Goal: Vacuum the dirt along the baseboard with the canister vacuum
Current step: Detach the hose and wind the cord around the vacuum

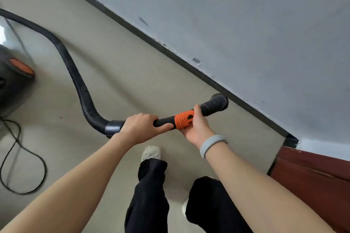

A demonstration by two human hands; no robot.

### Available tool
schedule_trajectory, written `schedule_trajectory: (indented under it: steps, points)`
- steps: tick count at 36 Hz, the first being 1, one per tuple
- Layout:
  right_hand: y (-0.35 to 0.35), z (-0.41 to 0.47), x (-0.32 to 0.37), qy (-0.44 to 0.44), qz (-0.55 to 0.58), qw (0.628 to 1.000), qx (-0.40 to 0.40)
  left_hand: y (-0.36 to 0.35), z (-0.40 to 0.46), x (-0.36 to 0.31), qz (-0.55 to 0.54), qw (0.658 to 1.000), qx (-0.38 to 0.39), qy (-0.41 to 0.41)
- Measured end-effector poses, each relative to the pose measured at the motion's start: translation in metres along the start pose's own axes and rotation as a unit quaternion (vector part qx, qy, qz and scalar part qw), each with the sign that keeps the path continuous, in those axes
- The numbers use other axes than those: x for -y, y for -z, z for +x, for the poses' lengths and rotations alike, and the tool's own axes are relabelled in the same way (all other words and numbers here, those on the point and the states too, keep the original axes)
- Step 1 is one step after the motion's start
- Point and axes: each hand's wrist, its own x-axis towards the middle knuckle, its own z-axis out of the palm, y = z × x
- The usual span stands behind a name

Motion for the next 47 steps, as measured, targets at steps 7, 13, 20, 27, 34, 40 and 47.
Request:
schedule_trajectory:
  steps: [7,13,20,27,34,40,47]
  points:
    - [-0.137,-0.17,0.004,0.051,-0.084,0.993,0.067,0.152,-0.117,0.06,-0.098,0.991,-0.073,0.055]
    - [-0.279,-0.288,-0.005,0.135,-0.198,0.958,0.157,0.265,-0.193,0.139,-0.189,0.96,-0.181,0.096]
    - [-0.417,-0.366,-0.031,0.234,-0.294,0.897,0.231,0.354,-0.254,0.226,-0.214,0.947,-0.236,0.048]
    - [-0.523,-0.403,-0.058,0.27,-0.358,0.84,0.305,0.398,-0.276,0.288,-0.264,0.893,-0.358,0.065]
    - [-0.635,-0.395,-0.09,0.255,-0.401,0.801,0.364,0.427,-0.252,0.366,-0.377,0.823,-0.409,0.115]
    - [-0.738,-0.376,-0.129,0.219,-0.44,0.767,0.413,0.455,-0.23,0.442,-0.437,0.761,-0.447,0.176]
    - [-0.807,-0.347,-0.187,0.199,-0.546,0.691,0.43,0.447,-0.231,0.527,-0.475,0.679,-0.481,0.286]
